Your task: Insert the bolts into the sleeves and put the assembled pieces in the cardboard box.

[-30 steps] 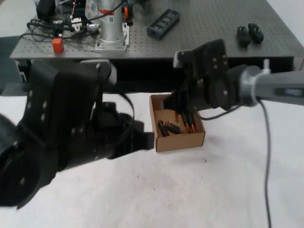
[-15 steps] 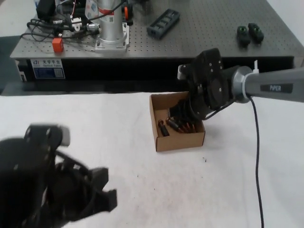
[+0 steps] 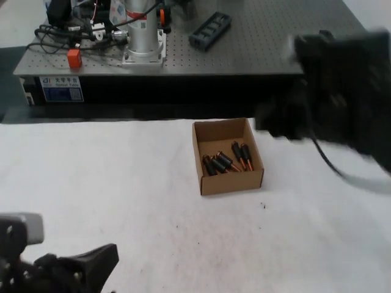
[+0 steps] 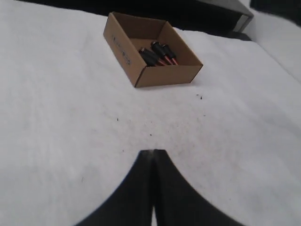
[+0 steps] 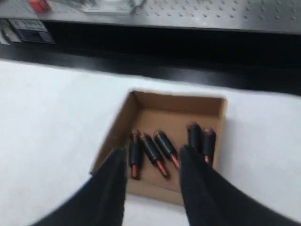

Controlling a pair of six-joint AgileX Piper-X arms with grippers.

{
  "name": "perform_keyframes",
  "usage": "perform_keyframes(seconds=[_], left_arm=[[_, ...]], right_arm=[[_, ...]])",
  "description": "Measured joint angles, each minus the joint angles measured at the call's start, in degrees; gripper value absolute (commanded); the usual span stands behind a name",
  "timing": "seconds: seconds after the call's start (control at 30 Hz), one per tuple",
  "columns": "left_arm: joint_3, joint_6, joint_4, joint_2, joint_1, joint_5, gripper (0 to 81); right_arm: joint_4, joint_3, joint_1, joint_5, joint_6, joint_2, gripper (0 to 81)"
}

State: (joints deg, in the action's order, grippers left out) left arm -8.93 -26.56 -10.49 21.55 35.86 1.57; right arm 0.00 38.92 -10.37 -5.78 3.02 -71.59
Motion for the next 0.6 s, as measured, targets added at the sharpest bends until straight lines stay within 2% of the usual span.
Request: perform_keyframes(seconds=[0.1,0.13,0.3,0.47,0.6], left_arm=[[0.66,0.00,-0.41,-3.39,0.00,4.12,0.6],[0.68,0.00,-0.46,-4.38,0.00,5.57,0.6],[0.68,0.00,-1.76,-8.28,0.00,7.27,0.6],[0.68,1.21,-6.47,-11.77,0.00,6.03,0.6],[0.68,2.45,-9.45,-13.61,0.00,6.04,0.6]], right_arm=[[-3.64,-12.26,0.00,-0.18,2.28,12.71,28.1],[-4.66,-19.26,0.00,-0.15,3.07,22.31,28.1],[-5.83,-31.51,0.00,-0.28,3.61,40.98,28.1],[-5.45,-39.07,0.00,-0.28,3.58,56.74,28.1],[-1.64,-39.47,0.00,-0.15,3.58,64.80,28.1]])
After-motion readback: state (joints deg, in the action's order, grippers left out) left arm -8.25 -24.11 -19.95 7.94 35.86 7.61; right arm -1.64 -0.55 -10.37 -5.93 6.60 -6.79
